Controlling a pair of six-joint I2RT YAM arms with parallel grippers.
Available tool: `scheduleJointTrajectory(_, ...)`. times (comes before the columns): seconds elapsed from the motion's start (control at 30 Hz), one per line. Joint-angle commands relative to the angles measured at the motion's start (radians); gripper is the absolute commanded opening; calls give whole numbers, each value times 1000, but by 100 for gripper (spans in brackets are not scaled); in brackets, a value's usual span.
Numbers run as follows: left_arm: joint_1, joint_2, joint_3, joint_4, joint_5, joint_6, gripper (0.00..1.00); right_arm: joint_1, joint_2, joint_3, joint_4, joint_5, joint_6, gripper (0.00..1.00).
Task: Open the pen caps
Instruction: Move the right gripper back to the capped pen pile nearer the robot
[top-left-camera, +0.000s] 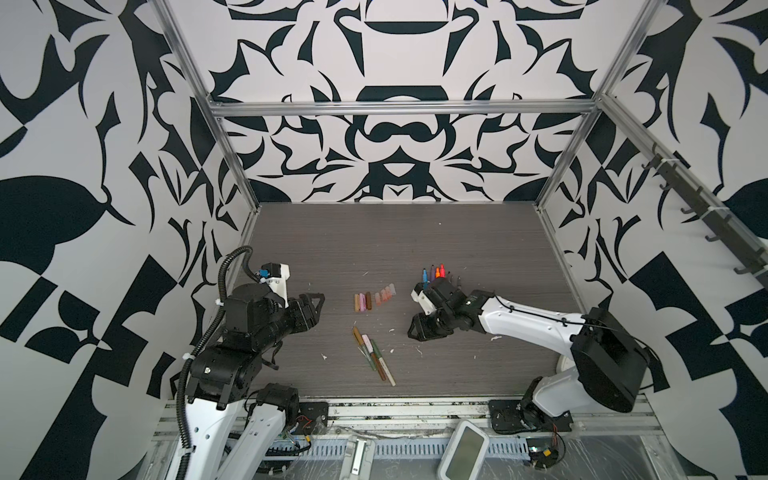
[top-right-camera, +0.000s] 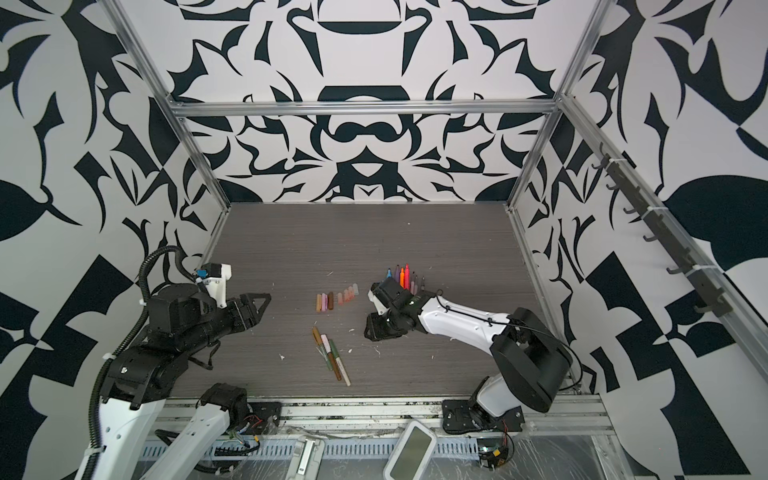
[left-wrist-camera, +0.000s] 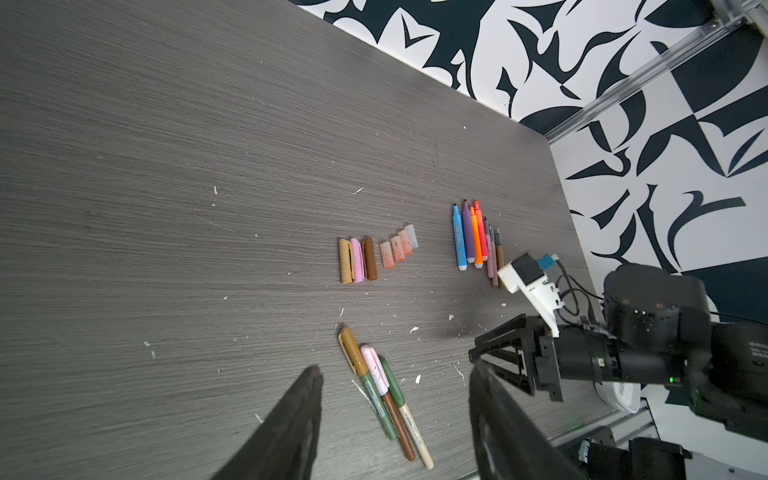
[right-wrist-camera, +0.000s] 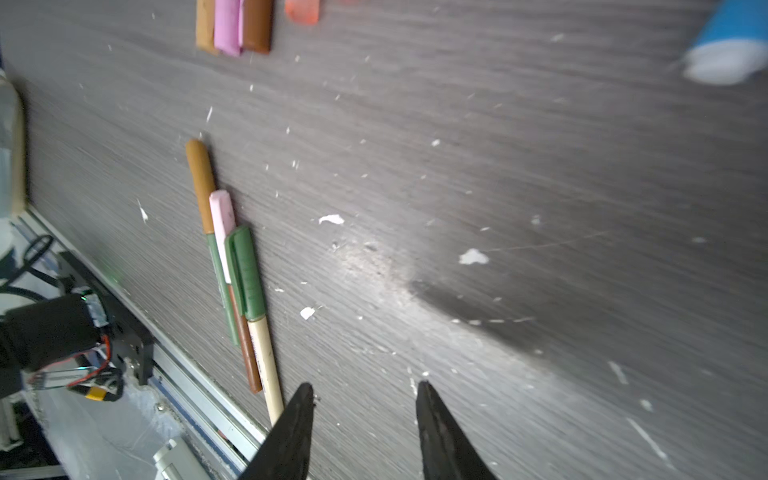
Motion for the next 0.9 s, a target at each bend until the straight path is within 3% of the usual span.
scheduleJointTrajectory(0.0, 5, 7, -17, -14, -16, -3, 59, 88, 20, 90, -7, 85, 25, 43)
scheduleJointTrajectory(0.43, 5, 21, -19, -16, -23, -7, 59, 372, 199, 297, -192, 305, -4, 39)
scheduleJointTrajectory(0.63, 5, 22, -19, -15, -23, -7, 59, 438, 331, 433, -292, 390, -8, 57)
scheduleJointTrajectory(0.87, 5, 21, -19, -16, -23, -7, 59, 460, 450, 536, -385, 477, 50, 62)
